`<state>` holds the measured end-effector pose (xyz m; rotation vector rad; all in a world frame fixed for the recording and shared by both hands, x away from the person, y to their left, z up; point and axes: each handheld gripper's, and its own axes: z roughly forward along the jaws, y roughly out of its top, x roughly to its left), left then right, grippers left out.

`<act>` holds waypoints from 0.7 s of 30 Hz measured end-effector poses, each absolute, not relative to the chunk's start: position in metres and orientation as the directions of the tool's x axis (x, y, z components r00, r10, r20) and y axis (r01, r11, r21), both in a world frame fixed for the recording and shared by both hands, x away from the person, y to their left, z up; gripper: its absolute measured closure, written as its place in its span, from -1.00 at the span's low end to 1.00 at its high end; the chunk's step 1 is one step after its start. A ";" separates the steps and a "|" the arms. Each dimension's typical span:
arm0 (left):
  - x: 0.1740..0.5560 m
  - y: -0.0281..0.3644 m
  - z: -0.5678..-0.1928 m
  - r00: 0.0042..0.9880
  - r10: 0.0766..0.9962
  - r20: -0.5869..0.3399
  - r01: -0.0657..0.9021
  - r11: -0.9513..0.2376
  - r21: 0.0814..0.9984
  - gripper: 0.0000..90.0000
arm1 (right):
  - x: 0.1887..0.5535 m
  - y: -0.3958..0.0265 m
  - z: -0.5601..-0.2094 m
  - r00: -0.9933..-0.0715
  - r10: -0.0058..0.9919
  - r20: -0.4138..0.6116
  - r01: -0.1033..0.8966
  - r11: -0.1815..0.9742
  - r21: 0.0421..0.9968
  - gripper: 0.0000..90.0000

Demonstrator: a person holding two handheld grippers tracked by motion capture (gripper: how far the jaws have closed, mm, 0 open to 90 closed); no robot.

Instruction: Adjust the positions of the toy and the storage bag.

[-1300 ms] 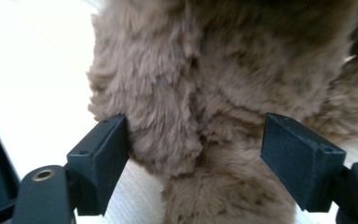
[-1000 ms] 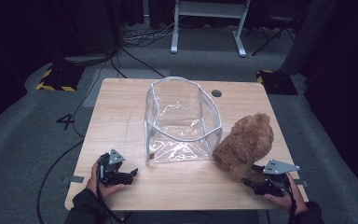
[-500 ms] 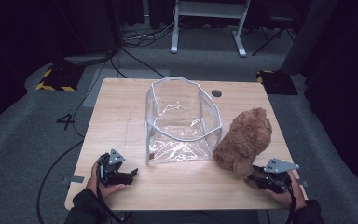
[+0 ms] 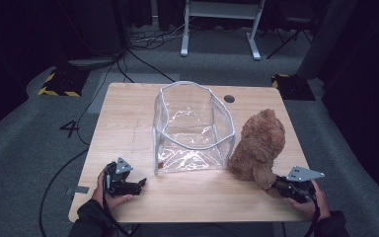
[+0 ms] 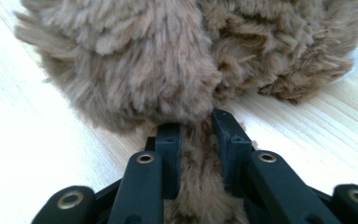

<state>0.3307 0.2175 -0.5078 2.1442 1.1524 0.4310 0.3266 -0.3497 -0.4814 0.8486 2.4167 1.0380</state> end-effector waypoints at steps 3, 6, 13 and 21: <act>0.331 0.218 -0.508 0.558 0.830 -0.020 0.613 -0.396 0.683 -0.74 | 0.327 -0.350 -0.481 -0.750 0.655 -0.098 0.378 0.545 0.748 0.58; 0.331 0.218 -0.508 0.558 0.830 -0.020 0.613 -0.396 0.683 -0.74 | 0.326 -0.351 -0.482 -0.753 0.651 -0.100 0.370 0.544 0.753 0.47; 0.331 0.218 -0.508 0.558 0.829 -0.019 0.613 -0.397 0.683 -0.74 | 0.327 -0.352 -0.482 -0.752 0.654 -0.082 0.375 0.527 0.763 0.18; 0.331 0.218 -0.508 0.558 0.830 -0.020 0.613 -0.396 0.683 -0.74 | 0.327 -0.360 -0.482 -0.728 0.684 -0.038 0.436 0.506 0.744 -0.51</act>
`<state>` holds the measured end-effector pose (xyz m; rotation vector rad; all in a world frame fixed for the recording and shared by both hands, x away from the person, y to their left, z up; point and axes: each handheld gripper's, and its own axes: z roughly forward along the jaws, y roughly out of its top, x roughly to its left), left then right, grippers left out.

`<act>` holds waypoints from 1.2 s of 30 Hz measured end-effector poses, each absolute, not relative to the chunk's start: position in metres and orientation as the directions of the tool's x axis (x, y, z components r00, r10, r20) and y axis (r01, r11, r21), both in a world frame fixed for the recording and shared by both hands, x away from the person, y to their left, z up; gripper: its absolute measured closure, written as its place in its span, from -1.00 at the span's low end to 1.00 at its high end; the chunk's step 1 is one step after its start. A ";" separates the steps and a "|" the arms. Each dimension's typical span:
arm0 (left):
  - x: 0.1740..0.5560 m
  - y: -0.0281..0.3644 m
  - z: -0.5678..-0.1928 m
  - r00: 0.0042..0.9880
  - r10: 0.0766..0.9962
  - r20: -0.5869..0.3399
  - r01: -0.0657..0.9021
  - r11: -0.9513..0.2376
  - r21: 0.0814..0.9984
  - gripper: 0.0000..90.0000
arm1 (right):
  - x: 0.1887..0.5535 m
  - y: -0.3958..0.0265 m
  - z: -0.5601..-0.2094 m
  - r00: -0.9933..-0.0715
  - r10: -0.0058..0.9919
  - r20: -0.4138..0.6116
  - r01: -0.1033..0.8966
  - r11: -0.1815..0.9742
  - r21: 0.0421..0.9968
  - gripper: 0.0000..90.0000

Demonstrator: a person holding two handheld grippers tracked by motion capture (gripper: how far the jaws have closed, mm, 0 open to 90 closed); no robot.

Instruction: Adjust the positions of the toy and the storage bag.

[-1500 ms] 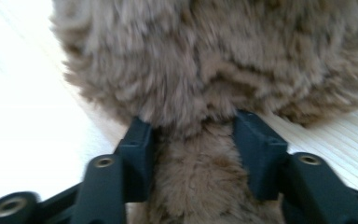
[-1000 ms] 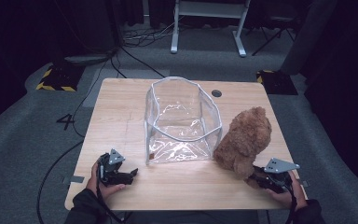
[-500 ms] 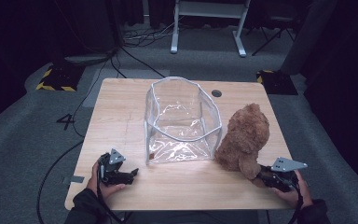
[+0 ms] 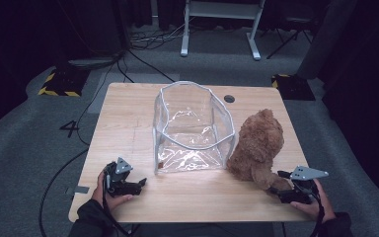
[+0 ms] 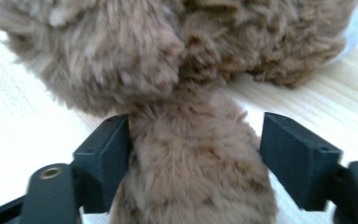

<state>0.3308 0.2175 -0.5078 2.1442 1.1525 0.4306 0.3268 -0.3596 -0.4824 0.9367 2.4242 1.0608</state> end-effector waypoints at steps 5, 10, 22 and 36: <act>0.331 0.218 -0.508 0.558 0.830 -0.020 0.613 -0.397 0.683 -0.74 | 0.322 -0.366 -0.470 -0.691 0.722 -0.033 0.441 0.457 0.773 -0.61; 0.331 0.218 -0.508 0.558 0.830 -0.019 0.613 -0.397 0.683 -0.74 | 0.320 -0.369 -0.459 -0.669 0.743 -0.032 0.424 0.417 0.804 -0.61; 0.331 0.218 -0.508 0.559 0.829 -0.019 0.613 -0.397 0.683 -0.74 | 0.313 -0.359 -0.425 -0.629 0.775 -0.061 0.350 0.352 0.868 -0.62; 0.331 0.218 -0.508 0.559 0.829 -0.019 0.613 -0.397 0.683 -0.74 | 0.318 -0.339 -0.411 -0.630 0.774 -0.067 0.327 0.343 0.880 -0.61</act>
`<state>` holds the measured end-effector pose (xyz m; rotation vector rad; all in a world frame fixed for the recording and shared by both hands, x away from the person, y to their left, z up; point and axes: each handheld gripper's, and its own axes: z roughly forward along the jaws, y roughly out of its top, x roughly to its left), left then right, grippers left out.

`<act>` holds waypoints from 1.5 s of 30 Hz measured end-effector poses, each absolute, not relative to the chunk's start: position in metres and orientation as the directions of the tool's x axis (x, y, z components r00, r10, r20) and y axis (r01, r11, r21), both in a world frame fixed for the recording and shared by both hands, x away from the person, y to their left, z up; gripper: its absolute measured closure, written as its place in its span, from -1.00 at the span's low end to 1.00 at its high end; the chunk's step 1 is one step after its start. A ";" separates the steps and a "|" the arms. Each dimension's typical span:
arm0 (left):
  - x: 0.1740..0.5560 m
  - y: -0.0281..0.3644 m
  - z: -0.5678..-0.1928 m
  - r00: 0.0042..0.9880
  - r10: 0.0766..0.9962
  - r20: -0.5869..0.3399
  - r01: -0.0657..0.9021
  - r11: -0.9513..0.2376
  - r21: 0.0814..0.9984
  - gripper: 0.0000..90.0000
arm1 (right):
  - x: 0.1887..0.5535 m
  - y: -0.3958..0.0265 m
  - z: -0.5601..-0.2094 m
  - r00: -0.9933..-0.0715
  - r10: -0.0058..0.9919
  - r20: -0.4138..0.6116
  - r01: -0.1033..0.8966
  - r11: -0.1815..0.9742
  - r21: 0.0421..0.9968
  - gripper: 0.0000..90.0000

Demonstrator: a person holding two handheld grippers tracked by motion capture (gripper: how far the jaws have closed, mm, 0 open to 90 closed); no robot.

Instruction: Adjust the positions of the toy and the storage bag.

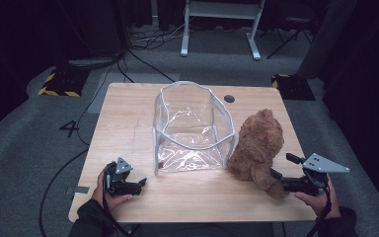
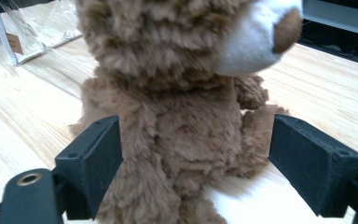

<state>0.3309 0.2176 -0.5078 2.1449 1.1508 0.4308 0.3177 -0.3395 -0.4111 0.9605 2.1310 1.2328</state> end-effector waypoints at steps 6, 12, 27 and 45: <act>0.331 0.218 -0.508 0.559 0.829 -0.019 0.613 -0.397 0.683 -0.74 | 0.320 -0.328 -0.408 -0.633 0.771 -0.068 0.330 0.348 0.877 -0.61; 0.331 0.218 -0.508 0.559 0.829 -0.019 0.613 -0.397 0.683 -0.74 | 0.323 -0.314 -0.405 -0.626 0.777 -0.073 0.332 0.350 0.876 -0.61; 0.331 0.218 -0.508 0.562 0.827 -0.021 0.612 -0.399 0.683 -0.74 | 0.334 -0.282 -0.412 -0.565 0.825 -0.028 0.409 0.309 0.859 -0.64; 0.332 0.217 -0.508 0.565 0.825 -0.018 0.610 -0.402 0.683 -0.74 | 0.346 -0.271 -0.422 -0.519 0.852 -0.067 0.441 0.334 0.833 0.00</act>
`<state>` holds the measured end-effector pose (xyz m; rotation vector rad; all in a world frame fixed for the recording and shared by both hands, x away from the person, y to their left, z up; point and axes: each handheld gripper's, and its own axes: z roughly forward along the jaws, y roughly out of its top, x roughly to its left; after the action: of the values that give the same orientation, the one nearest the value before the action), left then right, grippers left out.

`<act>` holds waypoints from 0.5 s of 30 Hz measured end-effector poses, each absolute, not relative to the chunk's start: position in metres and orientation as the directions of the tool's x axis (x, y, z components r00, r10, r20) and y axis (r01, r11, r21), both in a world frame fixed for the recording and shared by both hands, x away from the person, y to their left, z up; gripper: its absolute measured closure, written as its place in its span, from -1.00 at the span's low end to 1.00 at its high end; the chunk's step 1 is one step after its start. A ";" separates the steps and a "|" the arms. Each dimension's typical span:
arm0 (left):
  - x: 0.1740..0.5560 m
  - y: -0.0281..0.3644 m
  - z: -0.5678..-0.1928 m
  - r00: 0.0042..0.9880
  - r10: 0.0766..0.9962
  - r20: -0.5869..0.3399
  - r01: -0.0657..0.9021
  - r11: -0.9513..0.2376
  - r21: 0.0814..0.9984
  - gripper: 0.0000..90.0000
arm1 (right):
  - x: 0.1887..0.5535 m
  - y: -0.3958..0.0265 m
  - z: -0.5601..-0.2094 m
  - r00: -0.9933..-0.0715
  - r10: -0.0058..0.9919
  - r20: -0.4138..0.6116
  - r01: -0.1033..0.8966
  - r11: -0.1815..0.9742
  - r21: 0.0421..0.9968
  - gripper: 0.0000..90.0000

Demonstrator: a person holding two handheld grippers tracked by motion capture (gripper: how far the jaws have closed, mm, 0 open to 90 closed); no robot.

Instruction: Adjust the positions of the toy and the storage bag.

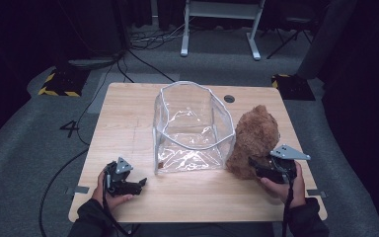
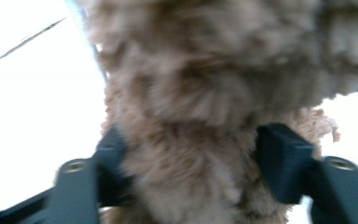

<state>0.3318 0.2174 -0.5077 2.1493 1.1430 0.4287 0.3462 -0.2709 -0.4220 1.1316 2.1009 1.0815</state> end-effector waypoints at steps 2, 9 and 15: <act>0.332 0.217 -0.508 0.565 0.825 -0.018 0.610 -0.403 0.683 -0.74 | 0.346 -0.272 -0.422 -0.540 0.838 -0.079 0.427 0.354 0.832 0.23; 0.332 0.217 -0.508 0.565 0.825 -0.018 0.610 -0.403 0.683 -0.74 | 0.347 -0.281 -0.425 -0.558 0.827 -0.067 0.399 0.338 0.852 0.55; 0.332 0.217 -0.507 0.566 0.824 -0.016 0.609 -0.405 0.682 -0.74 | 0.342 -0.291 -0.424 -0.580 0.812 -0.068 0.367 0.335 0.868 0.66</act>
<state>0.3319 0.2172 -0.5075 2.1522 1.1411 0.4296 0.3425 -0.2908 -0.4243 1.0315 2.1047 1.1774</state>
